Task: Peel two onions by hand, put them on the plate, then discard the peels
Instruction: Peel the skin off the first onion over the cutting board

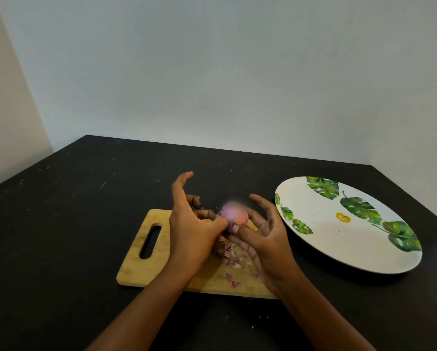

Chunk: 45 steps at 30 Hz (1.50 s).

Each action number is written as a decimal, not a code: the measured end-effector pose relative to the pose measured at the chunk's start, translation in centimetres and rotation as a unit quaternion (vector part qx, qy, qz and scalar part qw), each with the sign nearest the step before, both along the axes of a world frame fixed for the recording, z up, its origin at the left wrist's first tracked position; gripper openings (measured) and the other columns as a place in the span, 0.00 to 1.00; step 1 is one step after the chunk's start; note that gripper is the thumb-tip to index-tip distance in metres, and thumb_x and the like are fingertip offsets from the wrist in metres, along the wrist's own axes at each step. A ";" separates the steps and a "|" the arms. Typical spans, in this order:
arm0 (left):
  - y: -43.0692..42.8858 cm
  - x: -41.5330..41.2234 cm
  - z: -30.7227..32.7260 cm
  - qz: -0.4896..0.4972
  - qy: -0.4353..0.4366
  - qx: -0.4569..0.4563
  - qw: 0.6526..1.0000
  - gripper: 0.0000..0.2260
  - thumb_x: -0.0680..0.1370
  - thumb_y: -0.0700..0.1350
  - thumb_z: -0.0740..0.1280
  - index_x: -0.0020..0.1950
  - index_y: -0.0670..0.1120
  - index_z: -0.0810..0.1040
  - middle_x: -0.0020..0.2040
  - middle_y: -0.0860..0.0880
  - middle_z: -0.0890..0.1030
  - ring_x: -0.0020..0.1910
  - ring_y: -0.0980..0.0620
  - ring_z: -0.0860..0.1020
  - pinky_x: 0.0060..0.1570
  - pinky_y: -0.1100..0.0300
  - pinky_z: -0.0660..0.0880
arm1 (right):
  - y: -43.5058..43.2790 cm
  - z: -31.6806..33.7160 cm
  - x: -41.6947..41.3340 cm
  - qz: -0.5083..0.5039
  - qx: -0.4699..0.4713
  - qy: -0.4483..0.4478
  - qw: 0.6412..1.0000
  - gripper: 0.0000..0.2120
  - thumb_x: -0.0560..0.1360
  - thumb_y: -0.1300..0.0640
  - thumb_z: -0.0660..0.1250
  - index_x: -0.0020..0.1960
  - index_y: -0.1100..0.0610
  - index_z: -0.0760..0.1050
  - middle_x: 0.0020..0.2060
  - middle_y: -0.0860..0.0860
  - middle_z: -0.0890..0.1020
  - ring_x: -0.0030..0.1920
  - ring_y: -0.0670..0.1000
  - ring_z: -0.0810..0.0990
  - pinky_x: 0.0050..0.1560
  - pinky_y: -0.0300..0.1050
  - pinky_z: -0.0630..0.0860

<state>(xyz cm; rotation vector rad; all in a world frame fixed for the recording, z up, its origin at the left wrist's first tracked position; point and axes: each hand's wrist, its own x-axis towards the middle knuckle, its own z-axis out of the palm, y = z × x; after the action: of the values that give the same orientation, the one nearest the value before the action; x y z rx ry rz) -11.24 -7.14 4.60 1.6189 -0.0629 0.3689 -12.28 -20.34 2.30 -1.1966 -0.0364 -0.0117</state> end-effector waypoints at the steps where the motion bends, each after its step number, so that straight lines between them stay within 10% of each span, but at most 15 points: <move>1: 0.0 0.0 0.0 0.001 0.001 0.000 1.000 0.43 0.64 0.31 0.75 0.67 0.61 0.58 0.47 0.51 0.70 0.35 0.55 0.77 0.36 0.68 0.77 | 0.0 0.0 0.0 0.003 0.009 0.002 1.000 0.38 0.59 0.61 0.80 0.65 0.47 0.69 0.60 0.56 0.80 0.56 0.58 0.82 0.53 0.56 0.80; 10: 0.6 0.0 0.4 0.008 -0.004 -0.023 1.000 0.37 0.68 0.31 0.72 0.67 0.58 0.60 0.46 0.51 0.70 0.38 0.56 0.77 0.40 0.65 0.77 | -1.1 0.6 0.3 0.084 0.220 0.076 0.969 0.37 0.60 0.59 0.72 0.67 0.65 0.68 0.56 0.64 0.80 0.41 0.55 0.82 0.36 0.42 0.79; 21: 0.1 0.5 -1.3 0.008 -0.057 0.222 0.973 0.08 0.74 0.42 0.68 0.47 0.55 0.76 0.45 0.59 0.77 0.45 0.65 0.75 0.39 0.79 0.69 | -1.4 0.4 0.7 0.066 0.184 0.086 0.977 0.29 0.65 0.57 0.67 0.64 0.63 0.71 0.55 0.61 0.80 0.40 0.51 0.79 0.37 0.40 0.77; 31: 0.3 0.3 -0.1 -0.014 -0.040 0.097 0.994 0.20 0.71 0.41 0.73 0.59 0.53 0.70 0.42 0.57 0.80 0.42 0.67 0.78 0.38 0.79 0.70 | -1.6 0.4 0.8 0.050 0.108 0.052 0.991 0.23 0.62 0.61 0.65 0.57 0.56 0.78 0.52 0.57 0.81 0.44 0.50 0.82 0.35 0.40 0.77; 45: 0.0 -0.6 -0.3 -0.002 -0.074 0.196 0.978 0.26 0.66 0.46 0.76 0.57 0.60 0.67 0.37 0.62 0.78 0.38 0.68 0.78 0.38 0.79 0.71 | -1.8 0.3 0.8 -0.005 0.043 0.029 0.999 0.32 0.61 0.65 0.74 0.64 0.56 0.72 0.59 0.57 0.79 0.55 0.56 0.83 0.44 0.45 0.81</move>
<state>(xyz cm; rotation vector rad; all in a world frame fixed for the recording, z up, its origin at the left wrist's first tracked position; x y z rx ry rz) -11.88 -7.15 4.34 1.9764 -0.2652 0.4968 -11.47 -22.11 2.64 -1.1111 0.0199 0.0131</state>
